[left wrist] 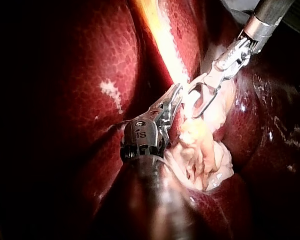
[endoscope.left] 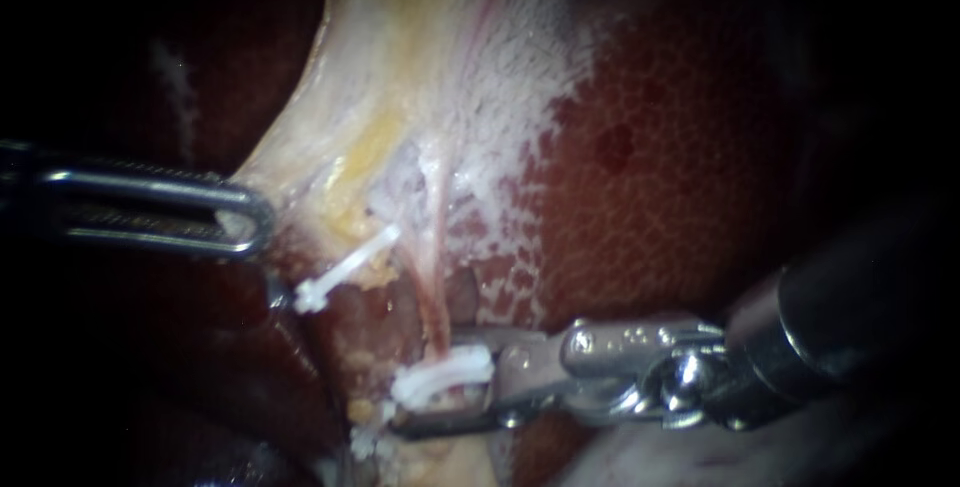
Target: Going back second clip right tube
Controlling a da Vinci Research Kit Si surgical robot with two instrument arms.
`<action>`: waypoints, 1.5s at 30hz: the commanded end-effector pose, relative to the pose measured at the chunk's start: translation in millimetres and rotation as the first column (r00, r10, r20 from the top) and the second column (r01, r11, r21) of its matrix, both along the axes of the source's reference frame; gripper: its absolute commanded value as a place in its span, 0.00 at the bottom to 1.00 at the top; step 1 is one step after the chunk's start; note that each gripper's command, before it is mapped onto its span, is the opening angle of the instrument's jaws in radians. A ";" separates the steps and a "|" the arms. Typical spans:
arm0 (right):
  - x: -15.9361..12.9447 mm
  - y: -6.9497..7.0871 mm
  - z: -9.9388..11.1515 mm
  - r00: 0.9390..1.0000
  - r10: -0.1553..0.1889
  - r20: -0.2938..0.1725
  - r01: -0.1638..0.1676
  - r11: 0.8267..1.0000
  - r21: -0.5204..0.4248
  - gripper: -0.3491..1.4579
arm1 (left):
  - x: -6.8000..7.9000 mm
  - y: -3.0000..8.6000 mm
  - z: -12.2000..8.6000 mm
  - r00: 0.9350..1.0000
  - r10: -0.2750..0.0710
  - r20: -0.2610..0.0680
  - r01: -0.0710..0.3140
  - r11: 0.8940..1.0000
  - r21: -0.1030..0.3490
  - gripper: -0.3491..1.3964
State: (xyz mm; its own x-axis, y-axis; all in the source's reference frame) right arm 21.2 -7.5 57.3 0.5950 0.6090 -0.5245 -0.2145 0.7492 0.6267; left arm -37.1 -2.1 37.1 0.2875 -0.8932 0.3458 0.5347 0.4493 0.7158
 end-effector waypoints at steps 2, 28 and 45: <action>-0.4 0.3 0.2 1.000 0.001 -0.001 -0.001 1.000 0.001 0.52 | 0.0 0.0 0.0 1.000 0.000 0.000 0.000 1.000 0.000 0.00; -7.9 4.1 -3.2 0.973 -0.195 -0.124 0.156 0.950 -0.271 0.52 | 0.3 0.0 0.1 1.000 0.002 0.001 -0.002 1.000 0.000 0.00; -10.6 5.7 -4.4 0.972 -0.218 -0.090 0.166 0.904 -0.395 0.52 | 0.4 0.1 0.2 1.000 0.002 0.002 -0.002 1.000 0.000 0.00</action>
State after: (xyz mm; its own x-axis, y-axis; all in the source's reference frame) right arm 10.3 -1.6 52.7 0.5925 0.2289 -0.7723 0.0178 0.9548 0.2967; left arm -36.8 -2.0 37.3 0.2890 -0.8924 0.3465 0.5326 0.4506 0.7165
